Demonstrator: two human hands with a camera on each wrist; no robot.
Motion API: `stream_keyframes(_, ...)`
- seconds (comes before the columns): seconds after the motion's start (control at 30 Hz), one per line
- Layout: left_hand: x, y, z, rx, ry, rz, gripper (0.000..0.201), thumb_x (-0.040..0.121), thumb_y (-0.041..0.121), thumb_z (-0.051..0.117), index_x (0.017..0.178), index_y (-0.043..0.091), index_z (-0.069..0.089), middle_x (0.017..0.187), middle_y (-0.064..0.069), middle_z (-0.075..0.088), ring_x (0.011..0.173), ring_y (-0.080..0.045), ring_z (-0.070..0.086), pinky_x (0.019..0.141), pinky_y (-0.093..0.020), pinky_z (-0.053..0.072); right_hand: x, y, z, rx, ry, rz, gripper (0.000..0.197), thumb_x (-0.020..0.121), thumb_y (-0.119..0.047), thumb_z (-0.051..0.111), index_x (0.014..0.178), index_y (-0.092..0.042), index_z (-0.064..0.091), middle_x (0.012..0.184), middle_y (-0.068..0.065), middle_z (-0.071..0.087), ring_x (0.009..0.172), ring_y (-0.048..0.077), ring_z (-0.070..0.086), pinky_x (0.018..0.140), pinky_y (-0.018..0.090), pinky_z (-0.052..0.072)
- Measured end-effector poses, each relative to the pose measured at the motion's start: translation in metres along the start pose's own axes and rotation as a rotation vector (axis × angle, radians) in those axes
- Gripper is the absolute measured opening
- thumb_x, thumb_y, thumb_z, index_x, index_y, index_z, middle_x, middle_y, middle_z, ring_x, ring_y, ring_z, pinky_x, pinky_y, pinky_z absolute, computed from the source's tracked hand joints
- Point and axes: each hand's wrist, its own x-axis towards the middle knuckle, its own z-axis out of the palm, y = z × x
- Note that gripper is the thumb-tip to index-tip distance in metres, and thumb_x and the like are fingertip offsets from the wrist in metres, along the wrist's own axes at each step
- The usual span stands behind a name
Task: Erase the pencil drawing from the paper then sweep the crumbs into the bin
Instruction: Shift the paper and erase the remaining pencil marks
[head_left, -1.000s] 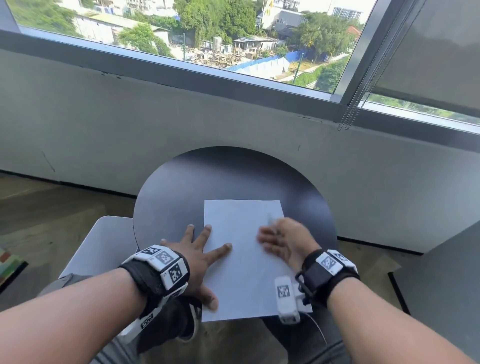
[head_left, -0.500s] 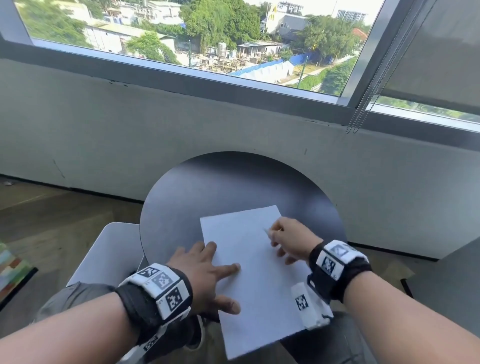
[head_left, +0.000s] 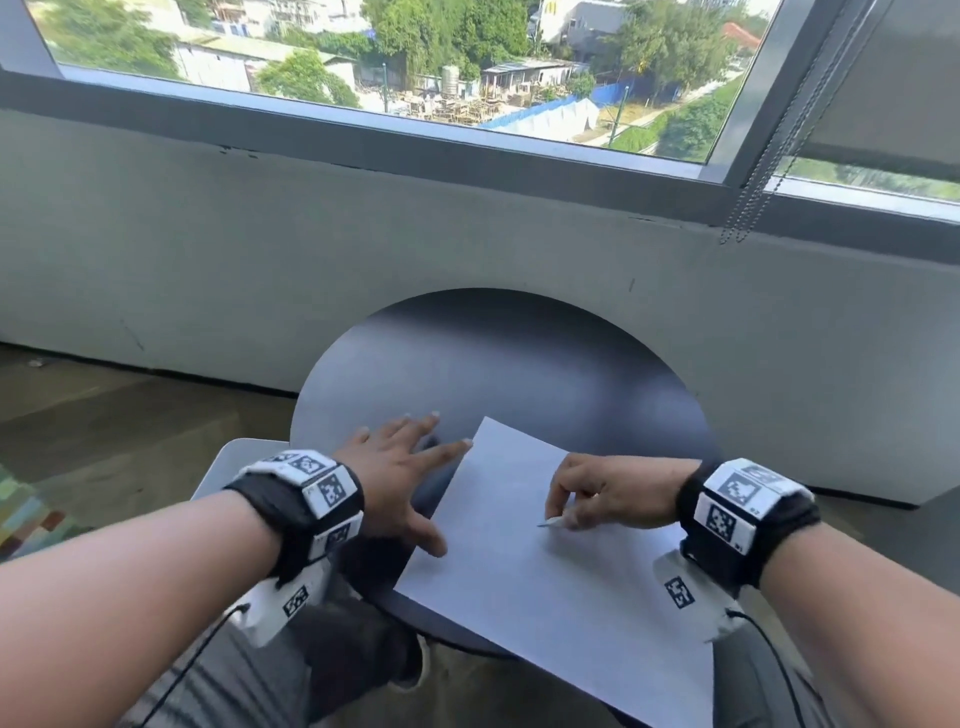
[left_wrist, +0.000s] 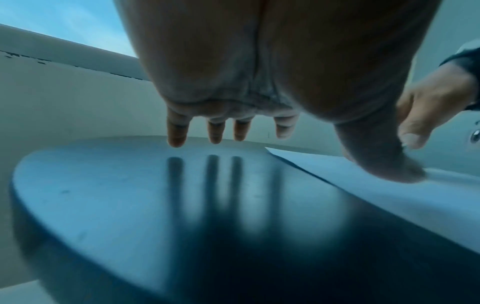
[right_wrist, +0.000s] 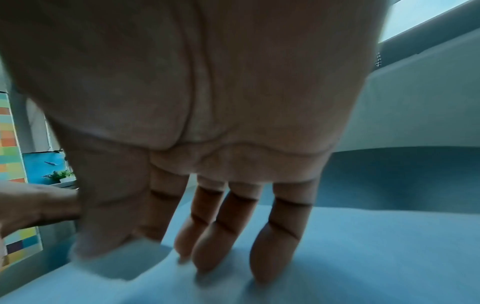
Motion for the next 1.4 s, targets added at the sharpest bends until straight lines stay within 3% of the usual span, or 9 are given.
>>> stream_keyframes(0.07,0.012,-0.001,-0.003,0.026,-0.042,0.019,0.118,0.058,0.088,0.062,0.143,0.061,-0.016,0.163,0.009,-0.024,0.152,-0.023,-0.014,0.121,-0.057,0.006,0.001,-0.003,-0.008,0.002,-0.07,0.015,0.008,0.09,-0.039,0.063,0.097,-0.042,0.067,0.114,-0.019,0.052,0.092,-0.005,0.057,0.084,0.021,0.046)
stream_keyframes(0.2,0.028,-0.001,-0.007,0.069,-0.056,0.037,0.11,0.058,0.094,0.054,0.144,0.062,-0.006,0.164,0.007,-0.019,0.152,-0.025,-0.013,0.119,-0.062,0.004,0.006,-0.003,-0.022,0.058,-0.112,0.099,0.009,0.092,-0.032,0.062,0.097,-0.034,0.069,0.099,-0.014,0.065,0.082,0.001,0.061,0.073,0.022,0.051)
stream_keyframes(0.43,0.029,0.007,0.001,0.121,-0.003,0.13,0.121,0.057,0.097,0.048,0.154,0.037,0.008,0.162,0.015,-0.024,0.151,-0.019,-0.019,0.118,-0.064,0.008,0.038,-0.024,-0.014,0.509,0.285,0.127,0.017,0.098,-0.008,0.047,0.106,-0.007,0.062,0.076,0.009,0.065,0.058,0.017,0.058,0.053,0.029,0.052)
stream_keyframes(0.7,0.025,0.013,0.004,0.066,-0.04,0.144,0.139,0.053,0.094,0.058,0.157,0.027,-0.005,0.164,0.015,-0.016,0.151,-0.014,-0.015,0.118,-0.061,0.009,0.066,-0.053,0.005,0.244,0.356,0.128,0.008,0.09,-0.021,0.065,0.094,-0.016,0.061,0.077,0.005,0.069,0.056,0.018,0.061,0.06,0.035,0.056)
stream_keyframes(0.87,0.028,0.016,0.005,0.077,-0.069,0.145,0.142,0.05,0.096,0.058,0.156,0.029,-0.009,0.163,0.013,-0.02,0.151,-0.018,-0.017,0.116,-0.065,0.011,0.047,-0.073,0.025,-0.135,0.053,-0.066,0.013,0.092,-0.027,0.062,0.104,-0.022,0.063,0.077,-0.015,0.054,0.066,0.005,0.05,0.062,0.023,0.038)
stream_keyframes(0.97,0.028,0.017,0.003,0.107,-0.076,0.134,0.144,0.048,0.096,0.057,0.156,0.029,-0.01,0.163,0.013,-0.019,0.152,-0.02,-0.014,0.115,-0.064,0.015,0.055,-0.06,0.013,-0.124,0.272,0.061,0.018,0.094,-0.032,0.057,0.107,-0.019,0.06,0.1,0.0,0.062,0.091,0.022,0.057,0.072,0.027,0.037)
stream_keyframes(1.07,0.026,0.019,0.004,0.13,-0.087,0.119,0.146,0.047,0.095,0.059,0.156,0.027,-0.011,0.163,0.012,-0.02,0.152,-0.02,-0.014,0.115,-0.065,0.017,0.059,-0.043,0.011,-0.079,0.403,0.151,0.019,0.096,-0.038,0.054,0.101,-0.02,0.053,0.1,0.006,0.064,0.089,0.027,0.057,0.073,0.032,0.043)
stream_keyframes(1.27,0.027,0.022,0.0,0.142,-0.117,0.113,0.148,0.048,0.095,0.059,0.155,0.025,-0.015,0.162,0.01,-0.024,0.151,-0.021,-0.016,0.116,-0.064,0.016,0.032,-0.066,0.03,-0.217,0.035,-0.113,0.018,0.096,-0.039,0.057,0.101,-0.022,0.057,0.077,-0.012,0.051,0.081,0.018,0.047,0.07,0.025,0.032)
stream_keyframes(1.4,0.026,0.023,0.0,0.143,-0.11,0.102,0.148,0.048,0.094,0.062,0.156,0.025,-0.012,0.163,0.011,-0.021,0.152,-0.021,-0.014,0.114,-0.066,0.019,0.056,-0.045,0.016,-0.101,0.353,0.126,0.023,0.096,-0.042,0.054,0.103,-0.02,0.052,0.096,0.005,0.062,0.088,0.029,0.058,0.072,0.032,0.044)
